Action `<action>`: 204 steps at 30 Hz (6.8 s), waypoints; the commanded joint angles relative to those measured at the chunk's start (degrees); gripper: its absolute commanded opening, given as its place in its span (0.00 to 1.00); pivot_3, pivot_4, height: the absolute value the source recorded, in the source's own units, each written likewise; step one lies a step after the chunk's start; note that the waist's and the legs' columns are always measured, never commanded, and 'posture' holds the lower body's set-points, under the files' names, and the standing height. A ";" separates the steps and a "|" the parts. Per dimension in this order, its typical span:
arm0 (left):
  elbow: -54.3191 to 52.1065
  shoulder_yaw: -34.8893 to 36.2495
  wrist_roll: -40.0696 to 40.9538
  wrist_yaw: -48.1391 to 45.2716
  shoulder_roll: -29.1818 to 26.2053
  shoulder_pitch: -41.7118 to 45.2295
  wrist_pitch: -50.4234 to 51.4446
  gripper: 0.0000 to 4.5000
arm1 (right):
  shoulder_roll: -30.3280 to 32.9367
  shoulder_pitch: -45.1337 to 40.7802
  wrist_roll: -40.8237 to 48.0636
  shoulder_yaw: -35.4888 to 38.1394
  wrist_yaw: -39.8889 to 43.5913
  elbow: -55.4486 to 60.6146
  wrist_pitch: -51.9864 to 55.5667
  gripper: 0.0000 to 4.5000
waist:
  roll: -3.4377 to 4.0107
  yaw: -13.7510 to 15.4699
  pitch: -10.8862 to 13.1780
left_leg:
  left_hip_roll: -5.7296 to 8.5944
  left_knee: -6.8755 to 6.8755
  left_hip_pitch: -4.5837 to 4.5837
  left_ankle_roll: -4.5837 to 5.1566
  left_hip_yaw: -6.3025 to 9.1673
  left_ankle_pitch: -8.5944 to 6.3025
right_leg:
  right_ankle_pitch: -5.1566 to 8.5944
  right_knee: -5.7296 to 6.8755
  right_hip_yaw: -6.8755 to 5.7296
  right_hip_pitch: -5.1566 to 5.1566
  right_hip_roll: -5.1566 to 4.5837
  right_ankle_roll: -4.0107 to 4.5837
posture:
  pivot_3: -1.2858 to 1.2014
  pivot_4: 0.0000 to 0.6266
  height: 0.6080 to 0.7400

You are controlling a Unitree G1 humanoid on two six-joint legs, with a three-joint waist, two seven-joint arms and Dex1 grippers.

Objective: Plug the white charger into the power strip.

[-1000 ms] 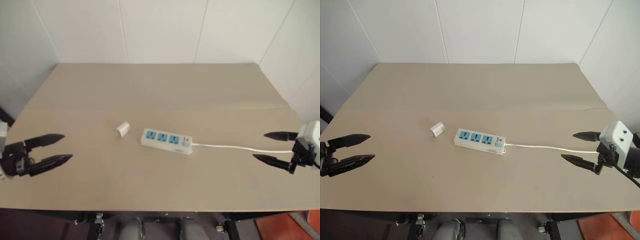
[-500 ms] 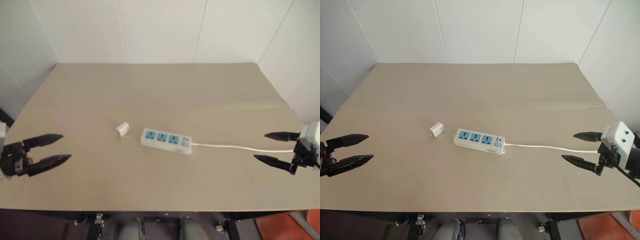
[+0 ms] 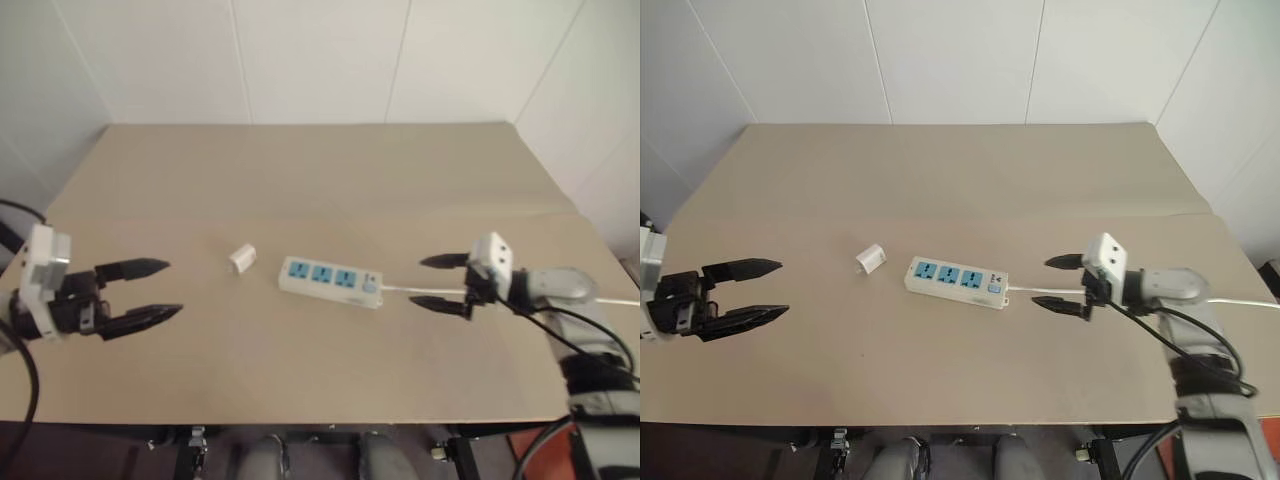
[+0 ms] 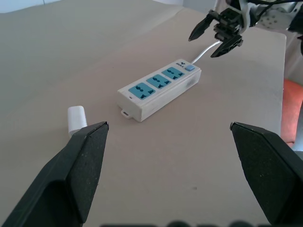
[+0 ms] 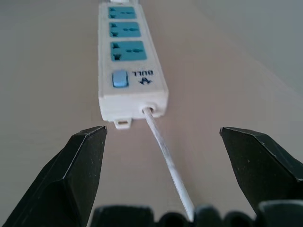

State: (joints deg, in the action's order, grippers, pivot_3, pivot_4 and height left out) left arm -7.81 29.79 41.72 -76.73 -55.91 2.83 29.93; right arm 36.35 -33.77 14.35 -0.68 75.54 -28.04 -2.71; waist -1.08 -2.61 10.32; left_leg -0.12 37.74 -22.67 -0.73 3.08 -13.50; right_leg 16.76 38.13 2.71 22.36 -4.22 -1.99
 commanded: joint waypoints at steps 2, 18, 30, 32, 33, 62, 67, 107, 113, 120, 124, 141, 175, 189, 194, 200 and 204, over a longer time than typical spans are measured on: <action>-2.79 0.80 0.68 0.87 0.48 -0.87 -0.96 1.00 | -3.49 -5.33 -1.24 -1.82 3.22 -9.64 -4.96 1.00 | 0.01 0.00 0.01 | 0.03 0.01 -0.01 0.00 0.00 0.00 | 0.00 -0.01 0.00 0.01 -0.03 0.00 | 0.52 0.24 1.00; -5.91 4.04 0.58 2.57 0.87 -6.80 -1.46 1.00 | -12.47 -8.44 -1.78 -2.21 4.00 -18.25 -9.24 1.00 | 0.02 -0.07 0.01 | 0.02 0.01 0.15 0.00 0.09 0.00 | -0.01 0.11 -0.02 -0.04 -0.05 0.00 | 0.52 0.24 1.00; -4.25 2.34 -0.28 2.43 0.77 -4.88 -2.55 1.00 | -14.22 -6.37 -2.34 -0.83 0.94 -21.86 -18.20 1.00 | 0.02 -0.04 0.01 | 0.04 0.00 0.16 -0.01 0.10 0.00 | -0.01 0.13 -0.02 -0.05 -0.07 0.00 | 0.52 0.24 1.00; -3.83 1.61 -0.22 2.25 0.81 -3.91 -2.55 1.00 | -13.71 -7.06 -2.24 -0.64 1.50 -22.61 -18.48 1.00 | 0.02 -0.05 0.01 | 0.05 0.01 0.21 -0.01 0.09 0.00 | -0.01 0.15 -0.01 -0.07 -0.07 0.01 | 0.52 0.24 1.00; -3.72 1.37 -0.20 2.19 0.80 -3.62 -2.56 1.00 | -13.54 -7.29 -2.17 -0.56 1.71 -22.87 -18.55 1.00 | 0.02 -0.05 0.01 | 0.05 0.00 0.22 -0.01 0.09 0.00 | -0.01 0.15 -0.01 -0.08 -0.06 0.01 | 0.52 0.24 1.00; -2.83 -0.86 -0.21 5.07 1.08 1.05 -2.55 1.00 | -14.09 -8.65 -2.63 -0.64 6.16 -27.38 -24.55 0.76 | 0.02 -0.16 0.01 | 0.04 -0.01 0.37 -0.01 0.09 0.00 | -0.01 0.32 0.01 -0.09 -0.06 0.01 | 0.52 0.24 1.00; 0.34 -6.17 -7.01 13.31 0.42 13.10 -4.96 1.00 | -12.31 -7.16 -0.51 -2.16 15.79 -20.56 -22.35 0.76 | 0.02 0.06 0.01 | 0.11 0.00 0.36 -0.01 0.08 0.00 | -0.01 0.34 0.00 -0.09 -0.06 0.00 | 0.52 0.24 1.00; 85.40 -59.14 -60.23 17.85 34.77 81.85 9.02 1.00 | -15.71 -1.10 -5.19 -10.43 8.11 -14.09 -20.77 0.76 | -0.30 -1.56 0.15 | 0.16 0.12 0.28 -0.02 0.01 0.02 | 0.04 0.74 -0.11 0.02 0.15 -0.12 | 0.52 0.24 1.00; 85.75 -57.02 -61.29 20.34 35.92 81.09 9.24 1.00 | -15.81 -0.59 -5.36 -10.69 7.26 -13.46 -20.65 0.76 | -0.31 -1.54 0.15 | 0.16 0.13 0.31 -0.04 0.01 0.03 | 0.04 0.78 -0.11 0.01 0.15 -0.12 | 0.52 0.24 1.00; 86.08 -56.49 -63.01 20.76 36.46 80.16 9.29 0.73 | -15.72 0.08 -5.78 -10.87 5.95 -12.63 -20.05 0.76 | -0.32 -1.57 0.14 | 0.16 0.13 0.37 -0.04 0.01 0.03 | 0.04 0.82 -0.11 -0.01 0.16 -0.12 | 0.52 0.24 1.00; 86.26 -56.75 -64.15 20.18 36.63 79.83 9.36 0.47 | -15.52 0.49 -5.70 -10.91 5.69 -12.11 -19.73 0.76 | -0.32 -1.58 0.14 | 0.16 0.14 0.39 -0.05 0.01 0.04 | 0.04 0.83 -0.11 -0.02 0.16 -0.12 | 0.52 0.24 1.00; 81.63 -40.49 -52.64 16.91 34.51 88.31 8.87 0.23 | -14.48 1.11 -5.45 -10.88 5.19 -10.83 -18.60 0.76 | -0.47 -1.50 0.22 | 0.17 0.16 0.36 -0.11 0.04 0.07 | 0.04 0.84 -0.13 -0.02 0.14 -0.12 | 0.52 0.24 1.00; 19.68 -28.97 -11.22 -11.72 32.71 33.28 -10.91 0.23 | -15.41 0.84 -7.20 -12.27 3.61 -13.33 -21.24 0.76 | -0.41 -1.40 -0.34 | 0.07 0.14 1.36 -0.11 0.06 0.06 | 0.01 0.75 -0.04 -0.88 -0.02 -0.07 | 0.52 0.24 1.00; 37.69 -32.69 -13.16 -15.77 35.87 36.47 -23.04 0.23 | -15.50 2.15 -7.60 -13.03 2.74 -11.28 -20.99 0.76 | -0.42 -1.43 -0.34 | 0.07 0.11 1.52 -0.09 0.04 0.05 | 0.01 0.62 -0.09 -1.11 0.03 -0.07 | 0.52 0.24 1.00; 40.83 -33.99 -13.51 -15.77 36.98 37.02 -25.61 0.23 | -15.55 2.74 -7.70 -13.11 2.61 -10.47 -20.87 0.76 | -0.42 -1.44 -0.34 | 0.05 0.09 1.52 -0.07 0.04 0.04 | 0.01 0.61 -0.09 -1.10 0.05 -0.08 | 0.52 0.24 1.00; 42.38 -34.74 -13.93 -15.77 38.51 36.67 -27.52 0.23 | -15.57 3.24 -7.80 -13.29 2.30 -9.86 -20.65 0.76 | -0.43 -1.46 -0.34 | 0.04 0.08 1.51 -0.07 0.04 0.04 | 0.01 0.57 -0.09 -1.11 0.06 -0.07 | 0.52 0.24 1.00; 43.94 -33.70 -14.90 -15.65 39.31 37.18 -28.50 0.23 | -15.51 3.39 -7.78 -13.36 2.19 -9.68 -20.59 0.76 | -0.43 -1.44 -0.34 | 0.00 0.06 1.51 -0.06 0.03 0.03 | 0.01 0.55 -0.09 -1.11 0.11 -0.07 | 0.52 0.24 1.00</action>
State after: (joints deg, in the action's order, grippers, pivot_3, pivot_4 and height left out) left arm 35.90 -4.88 27.10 -92.06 -16.87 38.48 2.73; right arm 21.10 -31.94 9.70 -11.07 77.53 -37.08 -24.16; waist -1.51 -4.05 9.97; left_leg -0.12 37.80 -21.16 -0.79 3.11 -13.47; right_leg 16.77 38.68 2.62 21.26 -4.11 -2.07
